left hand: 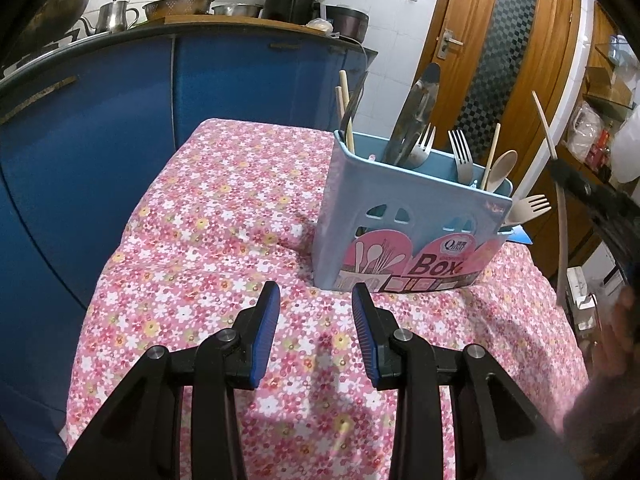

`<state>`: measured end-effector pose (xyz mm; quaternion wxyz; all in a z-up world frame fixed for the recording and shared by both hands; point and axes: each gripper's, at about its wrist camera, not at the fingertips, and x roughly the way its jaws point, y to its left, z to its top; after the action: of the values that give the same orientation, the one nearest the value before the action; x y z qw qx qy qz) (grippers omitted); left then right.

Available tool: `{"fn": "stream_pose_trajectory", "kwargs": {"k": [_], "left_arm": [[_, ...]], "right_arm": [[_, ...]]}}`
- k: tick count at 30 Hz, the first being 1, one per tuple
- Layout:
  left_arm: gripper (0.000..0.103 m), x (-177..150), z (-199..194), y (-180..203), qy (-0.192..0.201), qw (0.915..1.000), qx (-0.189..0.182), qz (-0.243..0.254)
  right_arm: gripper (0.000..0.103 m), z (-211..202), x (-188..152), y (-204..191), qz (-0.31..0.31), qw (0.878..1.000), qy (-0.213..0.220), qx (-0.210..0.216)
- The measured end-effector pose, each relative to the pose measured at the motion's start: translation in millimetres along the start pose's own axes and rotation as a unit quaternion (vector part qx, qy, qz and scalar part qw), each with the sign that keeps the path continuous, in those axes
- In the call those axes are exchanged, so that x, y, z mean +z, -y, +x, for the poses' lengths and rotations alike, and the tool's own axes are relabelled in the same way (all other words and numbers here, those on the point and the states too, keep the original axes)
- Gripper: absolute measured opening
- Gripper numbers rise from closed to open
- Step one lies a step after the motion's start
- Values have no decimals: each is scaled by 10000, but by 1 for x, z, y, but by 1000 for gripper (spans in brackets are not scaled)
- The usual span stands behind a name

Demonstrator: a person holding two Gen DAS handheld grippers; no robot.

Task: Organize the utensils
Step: 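Carry the chopstick over the caddy with the right tool, then lower the chopstick into the caddy and open the right tool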

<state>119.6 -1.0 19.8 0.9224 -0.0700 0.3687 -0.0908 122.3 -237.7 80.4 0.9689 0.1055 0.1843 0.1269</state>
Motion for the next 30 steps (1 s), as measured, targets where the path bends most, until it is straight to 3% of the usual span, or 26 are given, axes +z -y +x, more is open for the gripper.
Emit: {"fn": "stream_pose_trajectory", "kwargs": {"k": [13,16,19,20,22,30], "left_arm": [[38,0,9,0,21,10000,-95,-21],[38,0,10,0,18,9999,-106,-16],[38,0,10,0,18,9999,-123,-35],[38,0,10,0,23,9999,-131,-38],[38,0,9,0,34,9999,-140,-31],[38,-2,-5,1,148,9997,-191,-20]], "right_arm": [[7,48,14,9,-378,9955,641,-589],[7,56,9,7,-595,9942,582,-687],[8,58,1,6,-579,9964,338,-515],[8,56,-1,7,-527,9970,280,-485],[23,52,-4,7,-490,9975,250,-444],[32,13,-4,2,-269,9990,269,-251]]}}
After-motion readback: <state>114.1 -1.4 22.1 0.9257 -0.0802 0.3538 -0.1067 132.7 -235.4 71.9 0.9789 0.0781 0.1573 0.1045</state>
